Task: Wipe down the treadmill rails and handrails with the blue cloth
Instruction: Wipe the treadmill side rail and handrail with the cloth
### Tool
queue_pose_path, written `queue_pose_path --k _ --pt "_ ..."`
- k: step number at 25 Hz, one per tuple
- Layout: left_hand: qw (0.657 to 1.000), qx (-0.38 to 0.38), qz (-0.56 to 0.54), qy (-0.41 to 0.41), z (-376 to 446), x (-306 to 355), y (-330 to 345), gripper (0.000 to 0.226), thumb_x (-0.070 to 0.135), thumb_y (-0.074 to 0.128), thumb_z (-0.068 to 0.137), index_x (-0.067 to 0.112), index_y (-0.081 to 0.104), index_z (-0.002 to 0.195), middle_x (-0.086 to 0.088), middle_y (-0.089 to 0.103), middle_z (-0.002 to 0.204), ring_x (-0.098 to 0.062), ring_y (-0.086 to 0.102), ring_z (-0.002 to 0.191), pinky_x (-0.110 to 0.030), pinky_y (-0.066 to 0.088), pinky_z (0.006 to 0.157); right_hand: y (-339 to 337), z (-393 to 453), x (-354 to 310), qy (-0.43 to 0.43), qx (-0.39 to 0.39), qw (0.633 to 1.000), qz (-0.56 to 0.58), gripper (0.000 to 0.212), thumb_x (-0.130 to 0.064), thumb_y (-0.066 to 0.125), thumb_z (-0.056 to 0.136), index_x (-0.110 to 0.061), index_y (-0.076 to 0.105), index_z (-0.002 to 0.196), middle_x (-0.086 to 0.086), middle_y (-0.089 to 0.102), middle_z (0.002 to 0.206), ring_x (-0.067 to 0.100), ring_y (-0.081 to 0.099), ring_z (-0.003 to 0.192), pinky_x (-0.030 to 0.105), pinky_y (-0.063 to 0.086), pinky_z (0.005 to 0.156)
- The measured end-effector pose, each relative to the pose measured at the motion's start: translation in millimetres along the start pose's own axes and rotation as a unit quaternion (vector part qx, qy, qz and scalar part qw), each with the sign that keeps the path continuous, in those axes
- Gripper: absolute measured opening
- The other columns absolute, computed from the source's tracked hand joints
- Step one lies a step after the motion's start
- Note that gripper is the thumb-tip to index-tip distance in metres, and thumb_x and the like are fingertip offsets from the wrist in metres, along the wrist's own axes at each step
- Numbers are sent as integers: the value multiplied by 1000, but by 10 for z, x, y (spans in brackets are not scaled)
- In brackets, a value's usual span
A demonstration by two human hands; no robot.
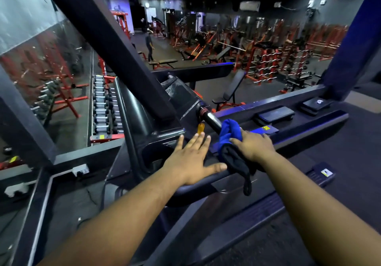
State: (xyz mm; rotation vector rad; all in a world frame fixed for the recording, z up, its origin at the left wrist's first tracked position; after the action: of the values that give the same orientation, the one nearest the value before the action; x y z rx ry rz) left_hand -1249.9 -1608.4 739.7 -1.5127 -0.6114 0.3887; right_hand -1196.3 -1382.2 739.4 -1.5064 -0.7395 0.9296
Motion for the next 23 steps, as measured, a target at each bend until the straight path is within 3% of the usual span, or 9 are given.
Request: queue_pose_path --k 3,5,7,8,11,15,19,23 --pt "1000 -11 4 -20 59 -6 13 113 96 13 73 24 -9 158 2 -13 166 -11 -12 152 -54 -8 122 -42 249 -178 -26 -64 997 33 90 -81 40 79 -25 28 149 5 55 140 28 52 127 46 36 103" --pt "1000 -13 3 -25 72 11 13 113 96 13 73 24 -10 158 3 -13 166 -10 -13 152 -55 -7 122 -57 316 -272 -50 -79 994 58 101 -78 47 79 -20 13 155 10 40 152 33 43 136 46 35 107" --pt "1000 -9 4 -25 57 24 16 112 95 12 74 24 -11 158 4 -12 166 -9 -13 152 -53 -7 122 -71 232 -227 -80 -79 993 35 100 -75 43 85 -20 1 158 8 21 163 33 31 144 47 30 112" --pt "1000 -8 4 -25 52 26 16 112 94 13 74 23 -11 158 4 -12 166 -8 -14 151 -52 -7 123 -78 178 -148 -92 -71 993 16 96 -75 37 88 -21 1 158 7 20 163 31 30 145 47 29 112" --pt "1000 -8 -2 -27 52 23 23 112 95 14 74 24 -11 157 4 -13 166 -8 -15 151 -52 -8 123 -86 73 43 -88 -66 994 -25 93 -80 28 86 -21 15 156 10 42 152 30 43 136 46 31 105" --pt "1000 -5 -1 -24 72 22 27 110 94 14 76 25 -11 157 4 -13 166 -9 -15 151 -53 -6 123 -85 346 -262 0 -128 991 27 105 -74 54 79 -12 14 154 15 41 148 36 44 134 46 37 109" --pt "1000 -5 -5 -25 50 16 26 107 91 16 79 23 -11 157 4 -15 166 -9 -15 151 -53 -7 123 -43 465 -340 -40 -110 990 75 98 -48 66 82 -15 7 154 19 39 145 40 44 131 46 39 106" --pt "999 -4 -16 -48 46 2 37 109 92 16 78 23 -14 157 6 -19 164 -8 -19 150 -51 -10 122 -132 481 -144 -41 -144 988 40 71 -41 63 87 -8 33 142 17 59 131 34 57 116 35 43 91"
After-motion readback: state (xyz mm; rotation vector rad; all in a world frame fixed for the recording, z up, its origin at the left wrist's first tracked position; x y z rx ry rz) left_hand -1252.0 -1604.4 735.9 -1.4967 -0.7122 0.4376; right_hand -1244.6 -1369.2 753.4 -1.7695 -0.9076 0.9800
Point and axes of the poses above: each hand's wrist, its own z-axis towards the middle knuckle, its own y-axis out of the palm, x = y × z, the point moved 1 cm from there along z, towards the middle knuckle
